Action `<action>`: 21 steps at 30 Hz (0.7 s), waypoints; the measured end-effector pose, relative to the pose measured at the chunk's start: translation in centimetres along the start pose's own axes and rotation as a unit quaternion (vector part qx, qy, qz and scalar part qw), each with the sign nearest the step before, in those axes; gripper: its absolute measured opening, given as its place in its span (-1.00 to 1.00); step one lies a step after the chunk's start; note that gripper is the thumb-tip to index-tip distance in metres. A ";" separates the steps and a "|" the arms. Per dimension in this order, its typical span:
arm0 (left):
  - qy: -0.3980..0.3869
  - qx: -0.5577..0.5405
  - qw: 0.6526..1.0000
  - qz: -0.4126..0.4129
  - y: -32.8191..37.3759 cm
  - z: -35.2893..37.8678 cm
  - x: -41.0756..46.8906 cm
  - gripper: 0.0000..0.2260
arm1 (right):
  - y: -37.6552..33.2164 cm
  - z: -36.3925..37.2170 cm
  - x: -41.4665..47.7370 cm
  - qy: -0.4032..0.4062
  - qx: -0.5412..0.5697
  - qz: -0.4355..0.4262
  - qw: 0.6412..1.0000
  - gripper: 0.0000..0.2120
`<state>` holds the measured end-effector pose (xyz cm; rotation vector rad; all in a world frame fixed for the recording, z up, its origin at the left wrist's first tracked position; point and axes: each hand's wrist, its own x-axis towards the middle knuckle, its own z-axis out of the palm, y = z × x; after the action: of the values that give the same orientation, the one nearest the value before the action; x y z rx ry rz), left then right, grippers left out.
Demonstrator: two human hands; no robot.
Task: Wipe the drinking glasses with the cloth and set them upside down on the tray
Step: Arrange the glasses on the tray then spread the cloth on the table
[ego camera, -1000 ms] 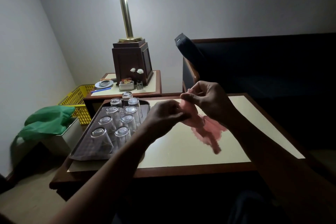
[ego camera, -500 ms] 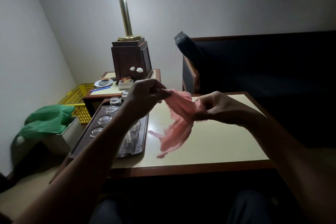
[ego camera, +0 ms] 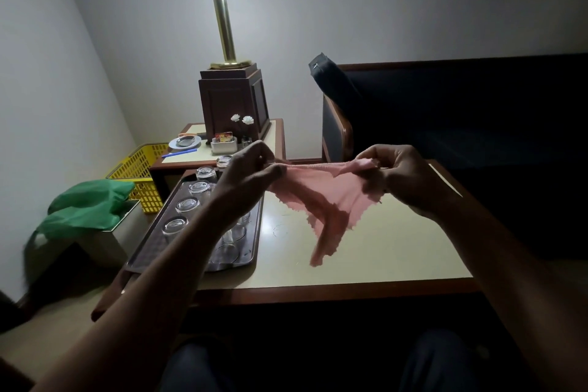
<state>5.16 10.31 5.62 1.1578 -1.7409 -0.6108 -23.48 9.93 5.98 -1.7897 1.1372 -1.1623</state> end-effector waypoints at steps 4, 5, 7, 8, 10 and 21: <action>-0.096 -0.061 0.992 -0.062 -0.4 0.4 -0.6 -0.70 | 1.3 -0.6 0.4 0.070 0.005 0.024 0.997 -0.73; -0.122 -0.054 0.988 -0.084 -0.6 0.3 -0.7 -0.67 | 1.7 -1.0 0.6 0.096 0.005 0.023 0.995 -0.69; -0.180 0.005 0.979 -0.091 -1.6 -0.1 -0.6 -0.65 | 3.0 -2.0 1.0 0.136 0.011 0.029 0.990 -0.64; -0.207 0.050 0.974 -0.081 -2.1 -0.4 -0.4 -0.66 | 3.7 -2.5 1.3 0.150 0.014 0.043 0.988 -0.63; -0.227 0.116 0.964 -0.078 -3.3 -0.7 0.1 -0.74 | 4.8 -3.4 1.5 0.153 0.016 0.073 0.985 -0.62; -0.041 0.170 0.981 -0.084 -7.8 0.7 7.4 -0.86 | 9.4 -8.1 5.8 0.158 -0.015 0.185 0.970 -0.72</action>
<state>7.03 0.23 2.34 1.5464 -1.8797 -0.4765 -32.60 0.32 2.24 -1.3591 1.6021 -1.2277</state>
